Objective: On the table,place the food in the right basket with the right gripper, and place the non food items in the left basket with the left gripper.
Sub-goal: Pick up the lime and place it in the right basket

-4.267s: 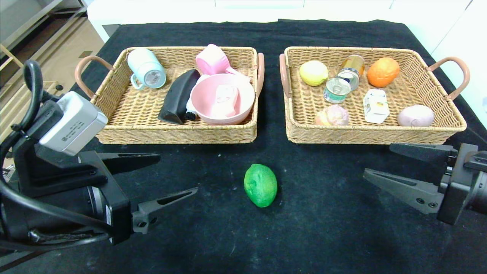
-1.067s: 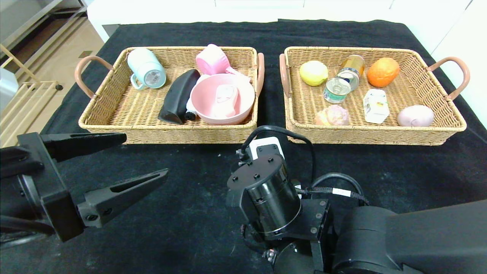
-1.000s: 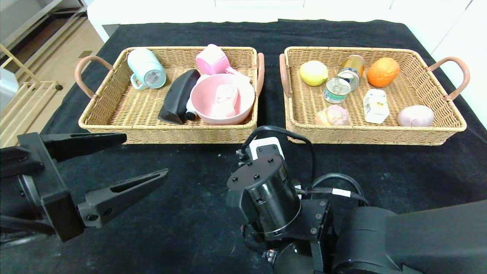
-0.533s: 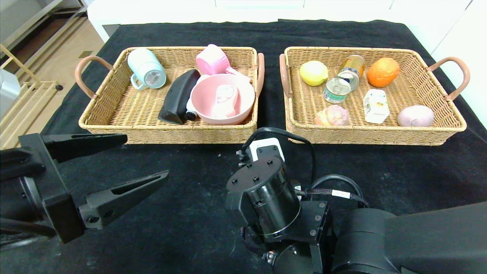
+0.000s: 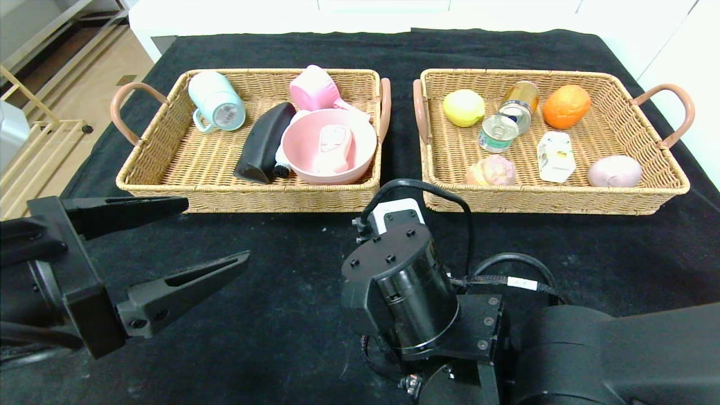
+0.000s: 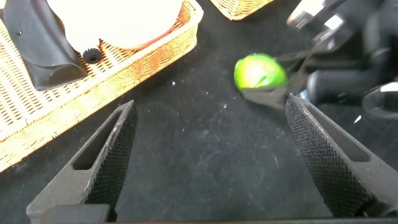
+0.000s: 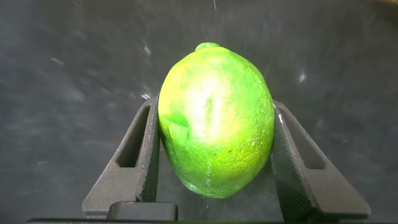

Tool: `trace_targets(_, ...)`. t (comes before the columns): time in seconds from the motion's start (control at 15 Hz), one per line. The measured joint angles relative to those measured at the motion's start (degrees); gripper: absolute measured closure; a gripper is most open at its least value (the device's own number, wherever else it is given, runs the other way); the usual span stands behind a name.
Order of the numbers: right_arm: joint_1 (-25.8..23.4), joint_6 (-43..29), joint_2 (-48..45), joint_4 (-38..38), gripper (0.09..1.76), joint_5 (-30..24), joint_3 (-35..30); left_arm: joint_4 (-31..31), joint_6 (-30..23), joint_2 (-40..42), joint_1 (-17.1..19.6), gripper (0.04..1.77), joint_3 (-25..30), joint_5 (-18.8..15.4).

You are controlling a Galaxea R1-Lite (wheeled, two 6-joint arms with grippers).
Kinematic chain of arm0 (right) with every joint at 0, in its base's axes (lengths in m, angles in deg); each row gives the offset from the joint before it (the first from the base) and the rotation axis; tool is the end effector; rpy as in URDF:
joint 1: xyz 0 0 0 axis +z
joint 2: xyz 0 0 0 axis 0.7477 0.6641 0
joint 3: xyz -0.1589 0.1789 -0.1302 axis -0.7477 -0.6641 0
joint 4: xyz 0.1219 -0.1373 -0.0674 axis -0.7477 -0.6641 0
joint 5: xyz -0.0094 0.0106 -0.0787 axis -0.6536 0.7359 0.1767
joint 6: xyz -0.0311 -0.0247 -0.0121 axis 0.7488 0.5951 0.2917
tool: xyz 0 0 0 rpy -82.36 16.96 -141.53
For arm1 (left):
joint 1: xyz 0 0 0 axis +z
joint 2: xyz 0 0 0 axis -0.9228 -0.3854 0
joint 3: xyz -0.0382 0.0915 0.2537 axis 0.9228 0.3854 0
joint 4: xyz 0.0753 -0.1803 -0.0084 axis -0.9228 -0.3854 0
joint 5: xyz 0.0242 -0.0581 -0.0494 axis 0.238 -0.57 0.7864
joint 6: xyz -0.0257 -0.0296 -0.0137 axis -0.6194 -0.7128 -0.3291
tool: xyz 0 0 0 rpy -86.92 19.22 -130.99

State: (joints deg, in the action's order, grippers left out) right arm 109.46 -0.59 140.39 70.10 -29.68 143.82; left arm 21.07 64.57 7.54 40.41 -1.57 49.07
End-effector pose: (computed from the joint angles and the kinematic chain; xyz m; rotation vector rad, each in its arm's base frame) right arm 0.2121 0.3251 0.1471 -0.0438 0.3318 0.2556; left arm 0.1599 -0.0883 0.2444 0.2122 0.0780 -0.6331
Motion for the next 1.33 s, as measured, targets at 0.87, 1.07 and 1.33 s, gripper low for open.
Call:
trace_targets(0.87,-7.50,7.79,-13.62,-0.06,0.78,-0.55,-7.84,0.17,0.02,-0.09,0.04,0.09,0.09,-0.09)
trace_targets(1.07,-11.68,10.11,-16.35,-0.02,0.78,-1.46,-8.83,0.06,0.00,-0.26,0.04,0.09,0.06,-0.13)
trace_targets(1.33,-19.41,14.47,-18.96,0.44,0.78,-6.89,-7.72,0.05,0.02,-0.61,0.04,0.09,0.11,-0.11)
